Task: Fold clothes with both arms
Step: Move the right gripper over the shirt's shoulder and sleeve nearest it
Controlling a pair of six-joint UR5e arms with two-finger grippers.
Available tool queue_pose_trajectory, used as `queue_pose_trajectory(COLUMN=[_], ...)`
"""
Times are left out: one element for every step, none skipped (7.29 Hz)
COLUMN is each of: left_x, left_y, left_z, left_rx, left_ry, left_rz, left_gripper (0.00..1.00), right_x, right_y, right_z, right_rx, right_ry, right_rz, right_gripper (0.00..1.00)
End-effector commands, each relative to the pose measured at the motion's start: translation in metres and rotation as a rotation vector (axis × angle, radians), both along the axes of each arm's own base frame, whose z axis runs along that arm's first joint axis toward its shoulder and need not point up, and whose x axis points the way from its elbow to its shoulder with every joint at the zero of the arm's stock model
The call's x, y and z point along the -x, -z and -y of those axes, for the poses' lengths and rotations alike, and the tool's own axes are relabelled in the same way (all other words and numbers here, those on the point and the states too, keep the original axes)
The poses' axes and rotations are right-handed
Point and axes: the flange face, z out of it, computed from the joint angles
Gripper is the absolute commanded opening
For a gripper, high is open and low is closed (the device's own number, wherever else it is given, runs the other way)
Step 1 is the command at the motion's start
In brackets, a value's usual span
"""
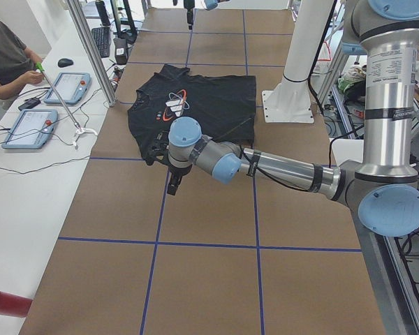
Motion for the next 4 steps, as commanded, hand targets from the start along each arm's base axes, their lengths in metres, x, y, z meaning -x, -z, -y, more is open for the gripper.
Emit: queue_pose_trajectory(left_x=[0.000,0.000,0.000,0.000], left_y=[0.007,0.008,0.007,0.007], left_z=[-0.001,-0.001,0.000,0.000], left_rx=[-0.015,-0.017,-0.019,-0.018], left_ry=[0.000,0.000,0.001,0.000], left_rz=[-0.001,-0.002,0.003,0.001], left_gripper=[1.00,1.00,1.00,1.00], right_x=[0.076,0.111,0.142,0.166], right_y=[0.013,0.016,0.024,0.033], right_z=[0.065,0.071,0.076,0.092], right_rx=[0.122,0.123,0.094,0.105], right_ry=[-0.140,-0.186,-0.230,-0.288], right_rz=[0.051,0.037,-0.014,-0.053], right_gripper=[0.97,0.96,0.94,0.94])
